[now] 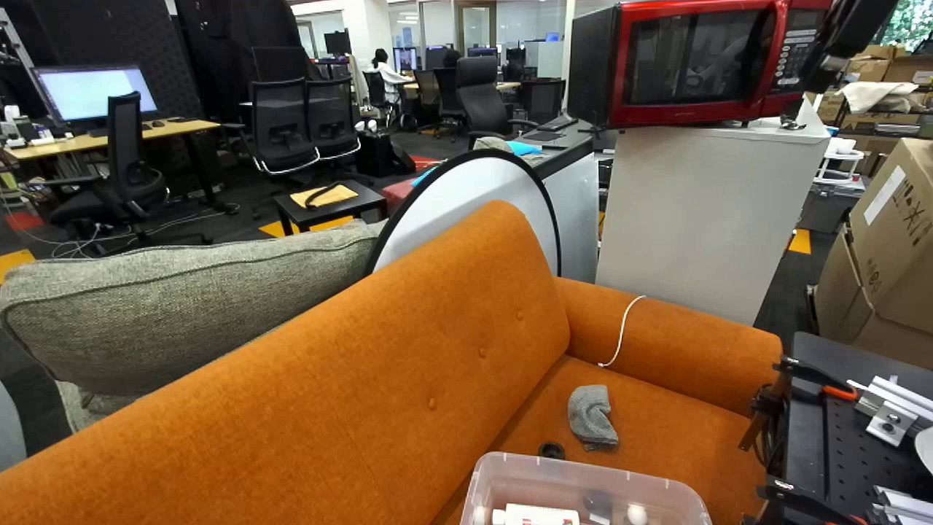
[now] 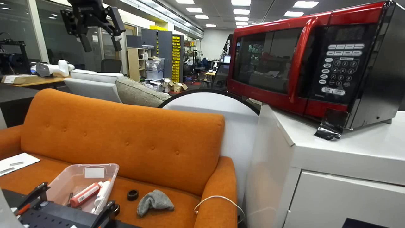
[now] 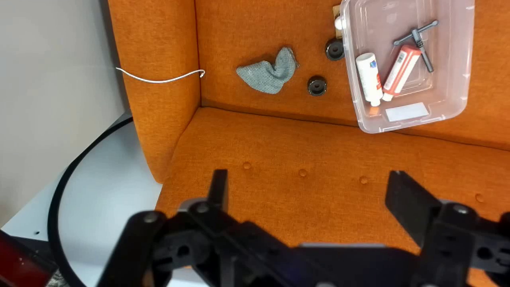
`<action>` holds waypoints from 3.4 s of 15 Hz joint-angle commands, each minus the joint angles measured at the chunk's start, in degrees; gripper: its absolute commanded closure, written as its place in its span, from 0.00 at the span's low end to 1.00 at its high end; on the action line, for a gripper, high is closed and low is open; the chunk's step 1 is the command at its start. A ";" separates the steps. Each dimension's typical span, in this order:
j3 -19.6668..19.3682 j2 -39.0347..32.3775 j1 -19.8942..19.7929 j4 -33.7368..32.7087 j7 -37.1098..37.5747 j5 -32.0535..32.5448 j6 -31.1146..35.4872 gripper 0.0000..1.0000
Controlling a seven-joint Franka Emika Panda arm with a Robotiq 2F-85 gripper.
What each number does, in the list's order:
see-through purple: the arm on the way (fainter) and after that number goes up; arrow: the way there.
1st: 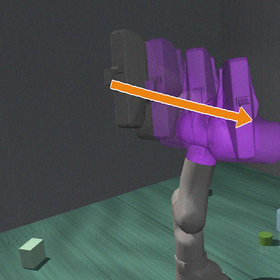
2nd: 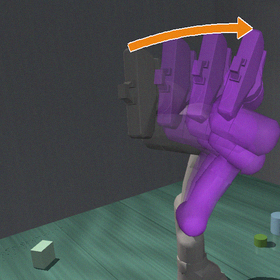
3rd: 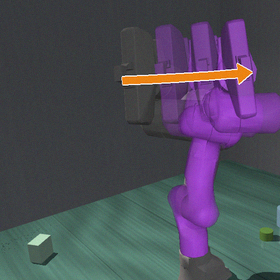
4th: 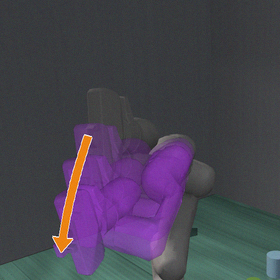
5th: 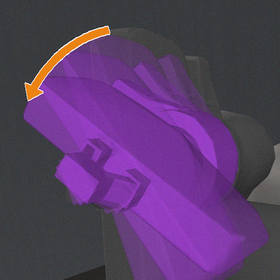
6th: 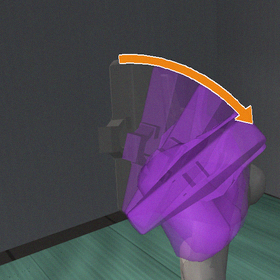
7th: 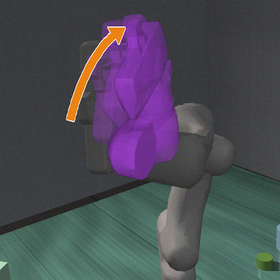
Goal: Remove the bottle from the storage box and put it on the grey towel
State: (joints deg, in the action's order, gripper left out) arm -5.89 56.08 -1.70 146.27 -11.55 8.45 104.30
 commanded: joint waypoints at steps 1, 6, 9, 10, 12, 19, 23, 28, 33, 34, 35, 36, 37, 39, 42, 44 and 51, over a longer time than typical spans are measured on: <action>-0.18 -0.03 0.32 -0.11 0.22 0.19 -0.12 0.00; 1.47 -1.92 2.77 0.91 -0.25 -0.55 -0.56 0.00; 2.52 -4.23 6.73 2.59 -1.89 -2.18 1.06 0.00; 2.56 -4.92 8.61 3.26 -2.88 -3.36 1.45 0.00; 3.03 -6.16 11.03 4.18 -3.89 -4.95 2.47 0.00; 3.73 -6.02 10.77 4.29 -2.53 -4.59 1.73 0.00; 3.92 -6.39 10.76 4.53 -2.32 -4.49 2.45 0.00; 7.54 -13.22 12.54 5.12 0.56 -6.28 11.25 0.00; 13.90 -27.17 13.09 4.16 7.73 -5.67 22.41 0.00; 14.71 -29.56 13.21 3.68 8.46 -5.39 23.61 0.00; 13.86 -25.64 13.61 5.79 7.21 -5.89 22.42 0.00; 14.25 -27.53 13.64 5.65 7.59 -5.88 23.19 0.00; 14.24 -27.89 13.60 5.57 7.59 -5.89 23.19 0.00; 14.06 -26.61 13.59 5.56 7.58 -5.89 22.98 0.00; 14.04 -25.77 13.62 5.77 7.58 -5.89 22.92 0.00; 14.05 -25.80 13.62 5.83 7.58 -5.88 22.92 0.00; 15.60 -33.35 12.92 3.68 8.19 -3.54 27.52 0.00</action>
State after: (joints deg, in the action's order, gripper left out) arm 8.57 28.01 12.04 152.10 -3.79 3.10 129.89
